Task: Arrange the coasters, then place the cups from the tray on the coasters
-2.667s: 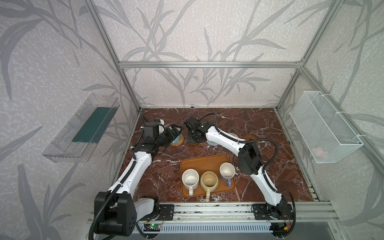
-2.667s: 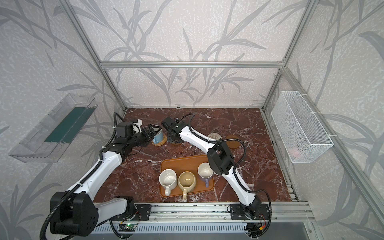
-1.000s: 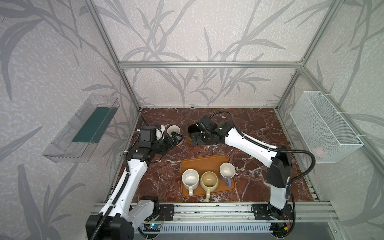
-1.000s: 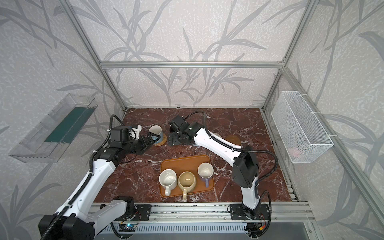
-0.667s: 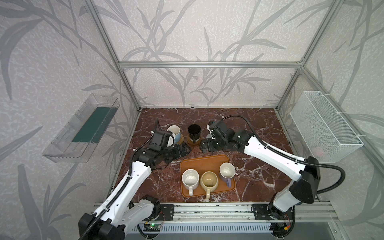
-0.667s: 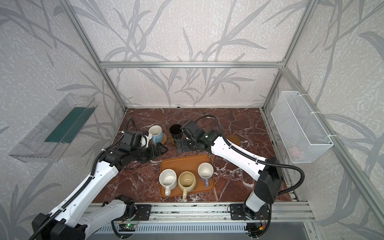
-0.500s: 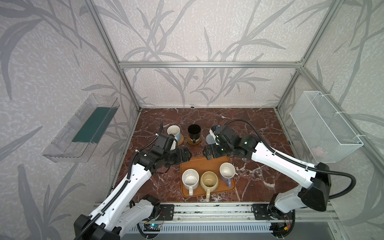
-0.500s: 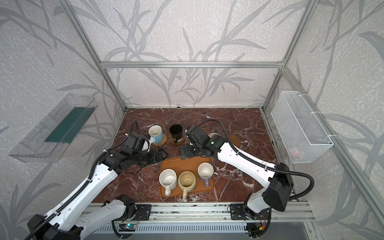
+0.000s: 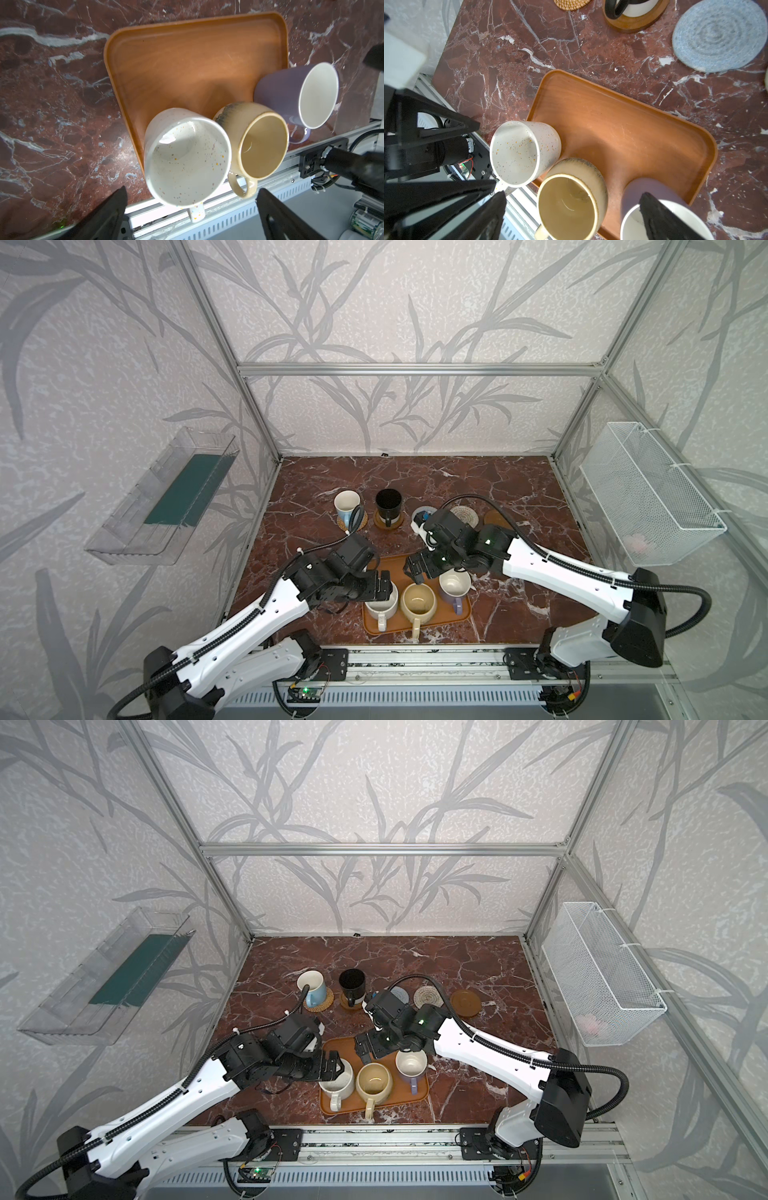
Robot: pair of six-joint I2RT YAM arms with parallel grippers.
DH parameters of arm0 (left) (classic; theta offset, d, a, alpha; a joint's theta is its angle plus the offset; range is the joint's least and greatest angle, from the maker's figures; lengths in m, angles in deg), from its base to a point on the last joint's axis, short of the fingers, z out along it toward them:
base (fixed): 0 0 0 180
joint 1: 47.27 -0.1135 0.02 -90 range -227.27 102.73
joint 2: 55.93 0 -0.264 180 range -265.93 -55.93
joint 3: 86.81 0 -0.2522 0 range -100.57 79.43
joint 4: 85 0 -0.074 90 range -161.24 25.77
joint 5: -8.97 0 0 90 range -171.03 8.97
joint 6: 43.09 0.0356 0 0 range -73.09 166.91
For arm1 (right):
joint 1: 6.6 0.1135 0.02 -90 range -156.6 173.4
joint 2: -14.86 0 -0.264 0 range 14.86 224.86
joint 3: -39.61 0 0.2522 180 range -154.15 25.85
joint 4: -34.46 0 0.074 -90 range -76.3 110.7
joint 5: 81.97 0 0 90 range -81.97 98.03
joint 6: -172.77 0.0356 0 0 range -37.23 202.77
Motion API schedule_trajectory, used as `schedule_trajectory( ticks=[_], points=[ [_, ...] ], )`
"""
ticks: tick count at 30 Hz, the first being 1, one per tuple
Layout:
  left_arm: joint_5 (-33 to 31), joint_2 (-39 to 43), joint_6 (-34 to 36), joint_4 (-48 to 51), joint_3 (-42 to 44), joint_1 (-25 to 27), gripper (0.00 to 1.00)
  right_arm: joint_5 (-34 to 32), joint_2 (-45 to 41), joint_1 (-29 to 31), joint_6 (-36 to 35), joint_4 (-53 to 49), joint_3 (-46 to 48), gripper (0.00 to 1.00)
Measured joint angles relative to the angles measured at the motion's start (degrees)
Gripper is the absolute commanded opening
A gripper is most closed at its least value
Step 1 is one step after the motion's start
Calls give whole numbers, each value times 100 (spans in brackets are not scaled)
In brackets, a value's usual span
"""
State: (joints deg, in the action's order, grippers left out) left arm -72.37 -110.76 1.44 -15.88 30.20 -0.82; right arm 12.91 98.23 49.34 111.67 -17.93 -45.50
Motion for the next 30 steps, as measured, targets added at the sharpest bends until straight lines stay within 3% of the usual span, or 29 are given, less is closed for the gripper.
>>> schedule_trajectory(
  ticks=[5,13,24,30],
  points=[
    [-271,0,-391,166,105,647,99,-7,-28,-7,37,129,190,99],
    [-516,-2,-852,153,339,1152,99,11,-149,-7,214,111,435,99],
    [-964,-245,-1469,-13,551,1805,86,46,-645,-7,529,262,739,99],
    [-1029,-400,-1572,-219,745,1847,72,289,-645,4,649,466,911,99]
  ],
)
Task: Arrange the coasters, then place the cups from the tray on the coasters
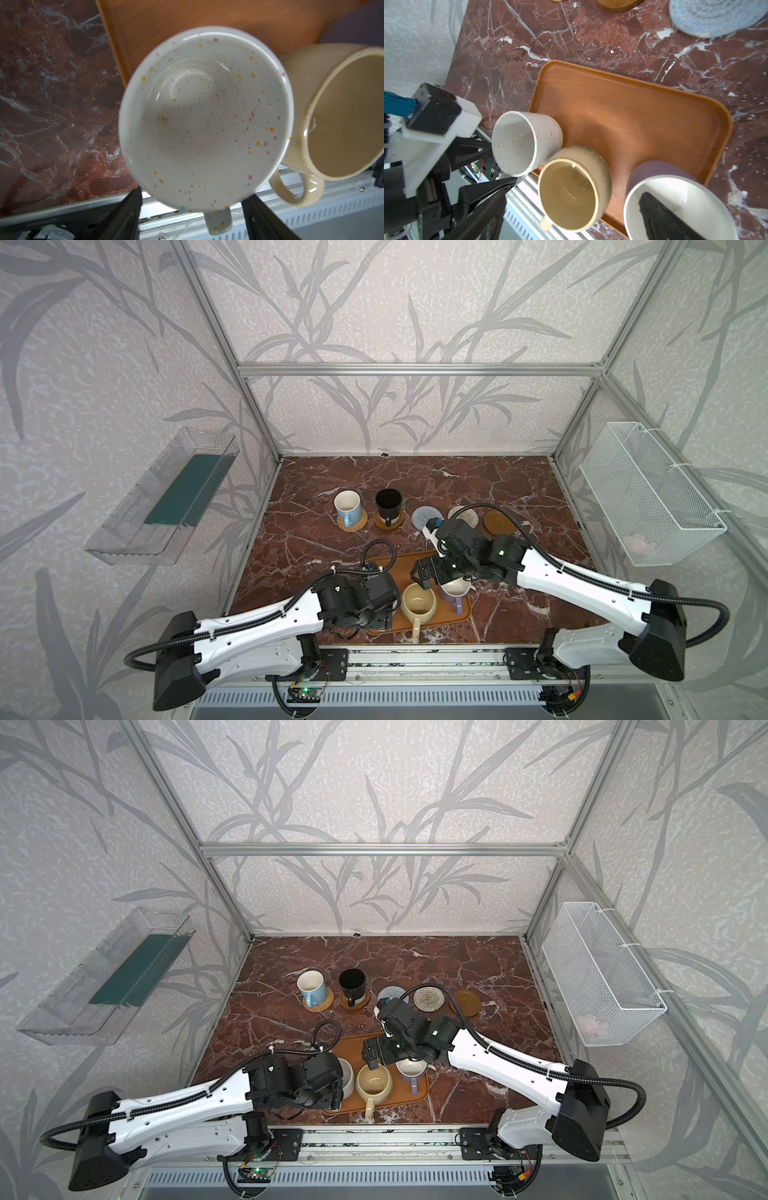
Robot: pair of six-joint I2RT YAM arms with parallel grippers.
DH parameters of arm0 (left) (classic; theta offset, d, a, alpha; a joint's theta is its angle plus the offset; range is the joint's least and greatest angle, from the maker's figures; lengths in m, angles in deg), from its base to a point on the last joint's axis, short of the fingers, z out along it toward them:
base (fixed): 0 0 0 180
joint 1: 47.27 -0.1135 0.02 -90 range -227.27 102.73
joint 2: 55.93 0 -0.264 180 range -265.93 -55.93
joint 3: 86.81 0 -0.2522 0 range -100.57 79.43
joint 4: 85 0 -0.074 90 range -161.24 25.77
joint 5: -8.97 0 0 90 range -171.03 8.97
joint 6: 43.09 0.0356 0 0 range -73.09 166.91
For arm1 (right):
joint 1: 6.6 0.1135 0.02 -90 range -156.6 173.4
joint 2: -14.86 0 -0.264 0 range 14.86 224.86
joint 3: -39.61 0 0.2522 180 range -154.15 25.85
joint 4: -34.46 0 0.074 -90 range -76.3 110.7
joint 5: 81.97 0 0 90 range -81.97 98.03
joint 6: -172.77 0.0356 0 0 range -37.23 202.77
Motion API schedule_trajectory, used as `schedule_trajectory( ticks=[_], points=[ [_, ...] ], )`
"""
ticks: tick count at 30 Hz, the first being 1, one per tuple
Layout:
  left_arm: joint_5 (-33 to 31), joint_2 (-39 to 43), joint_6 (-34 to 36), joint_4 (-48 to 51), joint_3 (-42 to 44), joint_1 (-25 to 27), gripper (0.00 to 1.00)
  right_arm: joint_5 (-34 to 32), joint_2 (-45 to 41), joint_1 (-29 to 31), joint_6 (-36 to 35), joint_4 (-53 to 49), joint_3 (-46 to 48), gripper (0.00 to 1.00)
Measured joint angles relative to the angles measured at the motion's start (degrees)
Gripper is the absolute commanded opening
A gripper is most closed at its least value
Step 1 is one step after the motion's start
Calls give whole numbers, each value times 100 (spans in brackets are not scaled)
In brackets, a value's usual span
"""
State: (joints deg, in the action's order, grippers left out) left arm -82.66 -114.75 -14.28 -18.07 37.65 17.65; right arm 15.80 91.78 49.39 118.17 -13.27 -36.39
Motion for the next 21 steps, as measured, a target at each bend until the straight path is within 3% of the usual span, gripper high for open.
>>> schedule_trajectory(
  ticks=[5,7,21],
  points=[
    [11,-203,15,-76,24,42,57,72,2,46,17,79,72,99],
    [15,-229,7,-105,24,59,47,74,0,70,33,111,74,99],
    [35,-437,48,-404,216,70,29,-70,-210,372,358,632,330,99]
  ],
)
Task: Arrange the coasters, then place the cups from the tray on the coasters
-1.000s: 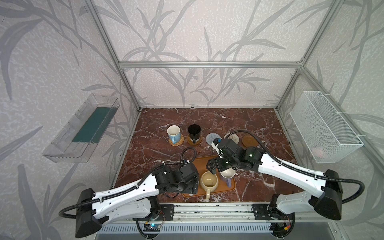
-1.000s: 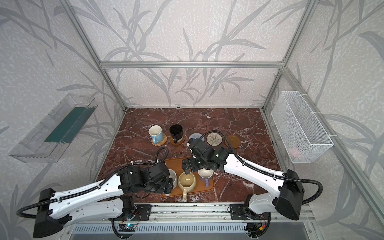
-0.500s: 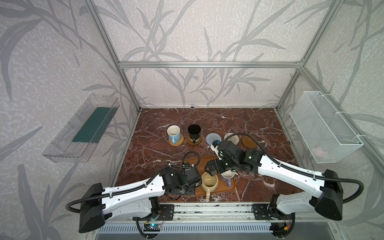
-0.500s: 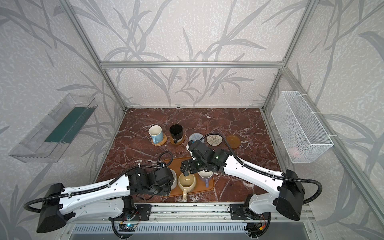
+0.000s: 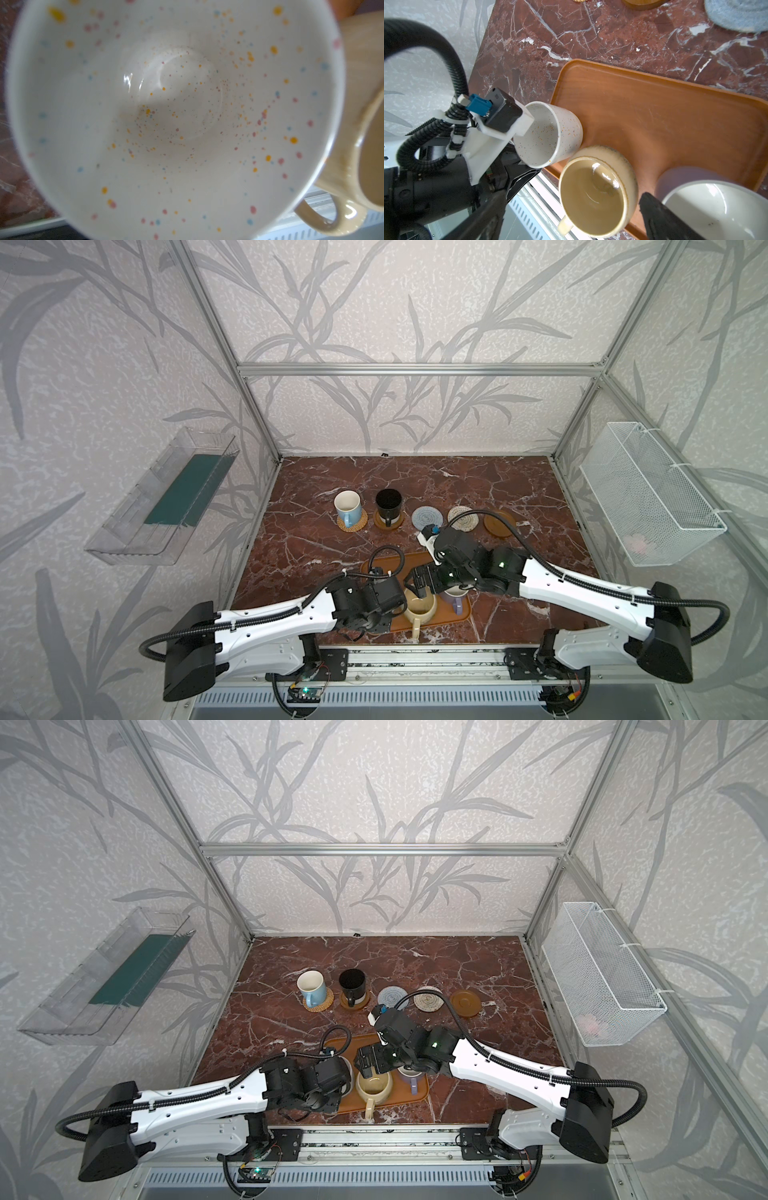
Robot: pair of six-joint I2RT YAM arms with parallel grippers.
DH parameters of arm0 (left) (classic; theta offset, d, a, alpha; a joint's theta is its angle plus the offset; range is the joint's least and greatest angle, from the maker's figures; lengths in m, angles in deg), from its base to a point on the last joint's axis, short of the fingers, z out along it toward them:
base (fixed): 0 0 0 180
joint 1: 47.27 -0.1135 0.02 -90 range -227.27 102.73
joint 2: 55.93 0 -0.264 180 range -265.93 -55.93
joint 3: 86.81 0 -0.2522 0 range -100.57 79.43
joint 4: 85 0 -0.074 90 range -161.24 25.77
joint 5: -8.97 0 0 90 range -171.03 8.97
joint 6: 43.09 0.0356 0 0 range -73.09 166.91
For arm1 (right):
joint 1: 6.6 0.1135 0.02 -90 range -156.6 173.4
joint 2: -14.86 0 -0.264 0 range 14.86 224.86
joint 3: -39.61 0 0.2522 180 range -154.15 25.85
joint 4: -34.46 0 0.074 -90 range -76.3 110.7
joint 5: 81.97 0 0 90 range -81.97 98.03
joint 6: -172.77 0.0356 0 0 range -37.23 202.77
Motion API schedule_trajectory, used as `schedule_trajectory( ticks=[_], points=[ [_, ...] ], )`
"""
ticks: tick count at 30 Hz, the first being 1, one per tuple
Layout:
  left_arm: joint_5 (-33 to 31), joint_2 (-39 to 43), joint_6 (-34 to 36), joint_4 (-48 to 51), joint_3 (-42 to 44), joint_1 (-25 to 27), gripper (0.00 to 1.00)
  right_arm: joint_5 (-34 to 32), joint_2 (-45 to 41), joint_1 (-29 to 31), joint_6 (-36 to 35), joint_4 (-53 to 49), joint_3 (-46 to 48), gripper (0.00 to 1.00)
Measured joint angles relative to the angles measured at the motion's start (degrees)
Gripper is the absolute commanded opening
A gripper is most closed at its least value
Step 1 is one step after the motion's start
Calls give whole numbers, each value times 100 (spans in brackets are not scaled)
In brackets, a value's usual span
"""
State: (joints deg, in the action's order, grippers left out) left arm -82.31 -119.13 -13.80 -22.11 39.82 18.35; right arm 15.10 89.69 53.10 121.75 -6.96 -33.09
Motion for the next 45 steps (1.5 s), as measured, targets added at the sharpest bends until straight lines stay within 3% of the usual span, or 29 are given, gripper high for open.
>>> schedule_trajectory(
  ticks=[3,5,17,22,45],
  points=[
    [-13,0,2,-28,20,0,26,-42,-28,9,7,63,31,99],
    [-26,0,2,-48,48,0,20,-55,-31,17,7,85,66,99],
    [-107,4,28,-15,46,22,10,240,81,31,74,511,181,99],
    [-118,7,31,-11,46,26,0,225,90,42,107,562,205,99],
    [-387,249,76,566,-203,26,0,-149,-509,63,181,962,809,100]
  ],
)
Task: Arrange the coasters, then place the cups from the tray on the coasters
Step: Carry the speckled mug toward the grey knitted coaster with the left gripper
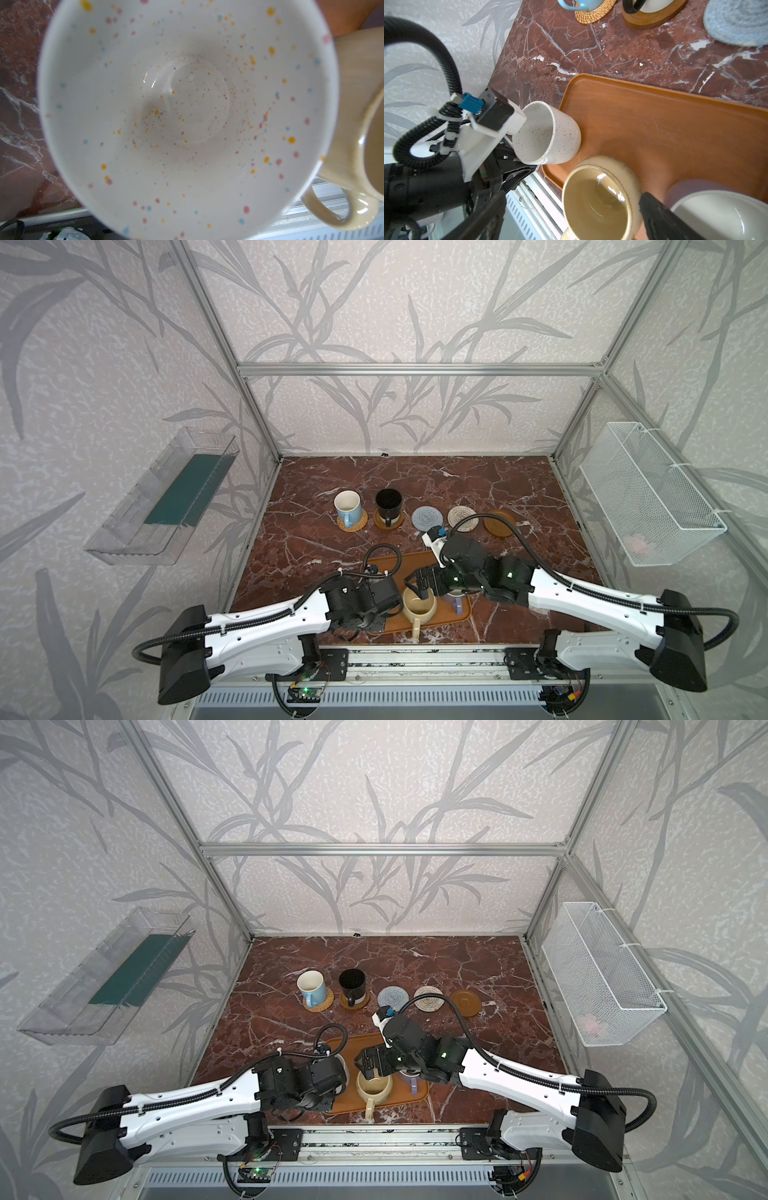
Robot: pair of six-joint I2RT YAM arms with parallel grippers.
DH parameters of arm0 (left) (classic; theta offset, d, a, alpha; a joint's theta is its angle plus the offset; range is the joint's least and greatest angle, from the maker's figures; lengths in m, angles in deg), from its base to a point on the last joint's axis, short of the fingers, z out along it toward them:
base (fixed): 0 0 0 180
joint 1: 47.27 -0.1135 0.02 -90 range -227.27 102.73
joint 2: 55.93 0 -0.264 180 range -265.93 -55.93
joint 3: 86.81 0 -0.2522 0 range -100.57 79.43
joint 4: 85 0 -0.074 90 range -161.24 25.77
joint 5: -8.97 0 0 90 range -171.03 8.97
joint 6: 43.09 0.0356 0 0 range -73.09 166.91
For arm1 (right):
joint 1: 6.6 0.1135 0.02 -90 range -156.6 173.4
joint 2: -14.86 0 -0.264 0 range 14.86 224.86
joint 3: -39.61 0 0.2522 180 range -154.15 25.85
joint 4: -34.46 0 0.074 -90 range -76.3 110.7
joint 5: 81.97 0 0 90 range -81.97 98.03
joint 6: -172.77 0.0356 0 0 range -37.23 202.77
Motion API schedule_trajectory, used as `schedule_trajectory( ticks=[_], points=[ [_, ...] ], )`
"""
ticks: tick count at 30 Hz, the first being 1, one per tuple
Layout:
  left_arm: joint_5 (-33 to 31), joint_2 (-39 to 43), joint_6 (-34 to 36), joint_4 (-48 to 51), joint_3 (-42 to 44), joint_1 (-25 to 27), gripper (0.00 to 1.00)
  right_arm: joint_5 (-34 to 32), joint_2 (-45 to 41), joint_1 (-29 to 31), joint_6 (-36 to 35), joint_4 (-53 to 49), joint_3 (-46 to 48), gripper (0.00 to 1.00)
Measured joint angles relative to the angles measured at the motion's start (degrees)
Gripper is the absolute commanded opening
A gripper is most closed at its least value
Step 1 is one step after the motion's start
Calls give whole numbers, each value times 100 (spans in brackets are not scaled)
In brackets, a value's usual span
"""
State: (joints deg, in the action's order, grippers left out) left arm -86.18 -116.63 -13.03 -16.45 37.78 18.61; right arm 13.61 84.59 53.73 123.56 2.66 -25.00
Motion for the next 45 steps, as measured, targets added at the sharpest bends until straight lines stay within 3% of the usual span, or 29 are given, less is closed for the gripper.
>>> schedule_trajectory(
  ticks=[14,29,45],
  points=[
    [-310,138,232,269,-549,-92,0,-234,-328,0,-4,166,138,100],
    [-426,-216,1005,595,-1541,-748,0,-719,-603,-11,-35,219,149,99],
    [-225,-1556,1989,229,-3040,-1283,0,-629,-619,-1054,17,291,61,99]
  ],
)
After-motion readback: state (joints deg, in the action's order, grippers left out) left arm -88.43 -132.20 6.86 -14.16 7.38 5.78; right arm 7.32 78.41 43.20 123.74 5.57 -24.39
